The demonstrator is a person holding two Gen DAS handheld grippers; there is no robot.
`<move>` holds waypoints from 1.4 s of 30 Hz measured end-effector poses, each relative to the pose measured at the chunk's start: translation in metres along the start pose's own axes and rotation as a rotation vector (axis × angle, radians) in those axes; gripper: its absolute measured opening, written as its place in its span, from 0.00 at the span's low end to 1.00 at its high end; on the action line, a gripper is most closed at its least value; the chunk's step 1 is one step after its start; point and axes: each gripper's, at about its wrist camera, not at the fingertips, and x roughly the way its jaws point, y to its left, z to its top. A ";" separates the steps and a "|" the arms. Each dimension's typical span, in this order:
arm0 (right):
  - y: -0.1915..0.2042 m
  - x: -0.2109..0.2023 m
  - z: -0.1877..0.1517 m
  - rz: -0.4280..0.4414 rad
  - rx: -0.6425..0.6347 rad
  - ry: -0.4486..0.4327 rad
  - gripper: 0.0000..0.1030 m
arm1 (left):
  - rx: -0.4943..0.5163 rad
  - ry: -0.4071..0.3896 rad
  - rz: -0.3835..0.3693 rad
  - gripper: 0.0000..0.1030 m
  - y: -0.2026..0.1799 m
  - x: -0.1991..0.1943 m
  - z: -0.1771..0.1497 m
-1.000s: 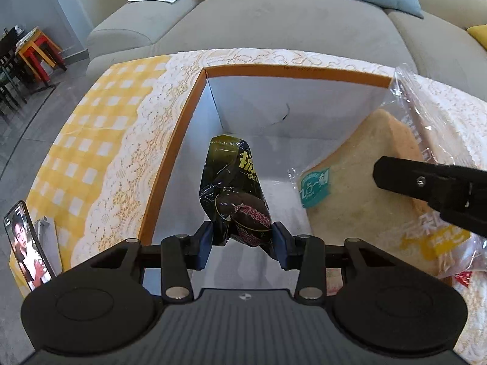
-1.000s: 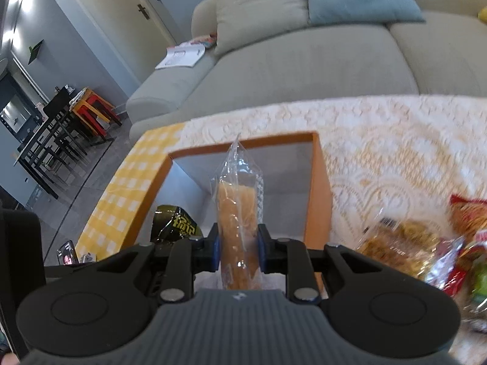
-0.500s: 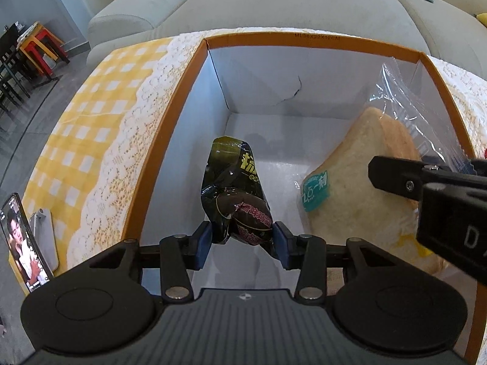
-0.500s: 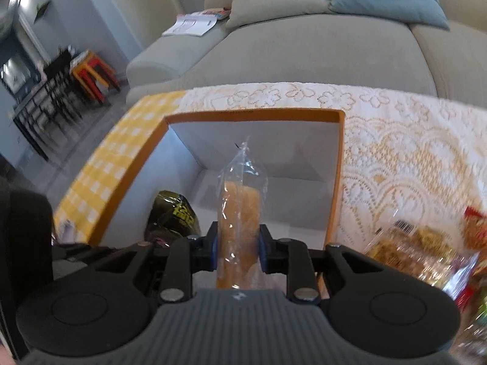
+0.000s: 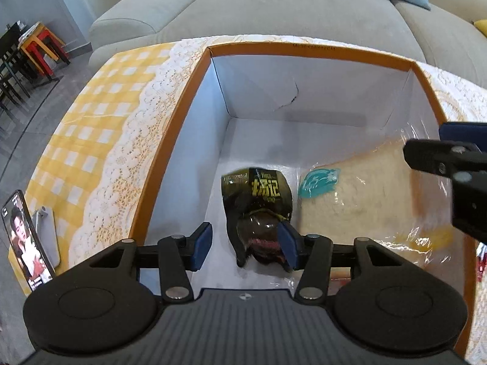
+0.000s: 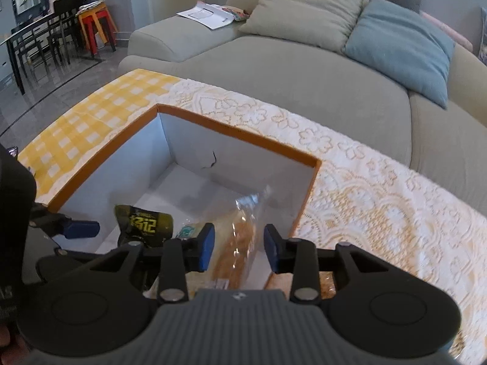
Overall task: Organize snacks
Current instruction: 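Release the black bag into the box with left while right releases the bread bag, then withdraw both open tools from the box toward the remaining snacks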
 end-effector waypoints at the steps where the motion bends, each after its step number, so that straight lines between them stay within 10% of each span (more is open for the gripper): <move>1: -0.001 -0.003 0.000 0.010 -0.006 0.003 0.33 | -0.004 -0.003 -0.006 0.58 0.000 -0.002 0.000; 20: -0.023 -0.070 -0.049 -0.002 0.034 -0.064 0.25 | 0.026 -0.109 -0.115 0.58 -0.035 -0.071 -0.027; 42: -0.130 -0.148 -0.185 -0.181 0.236 -0.121 0.25 | 0.226 -0.107 -0.286 0.58 -0.155 -0.110 -0.074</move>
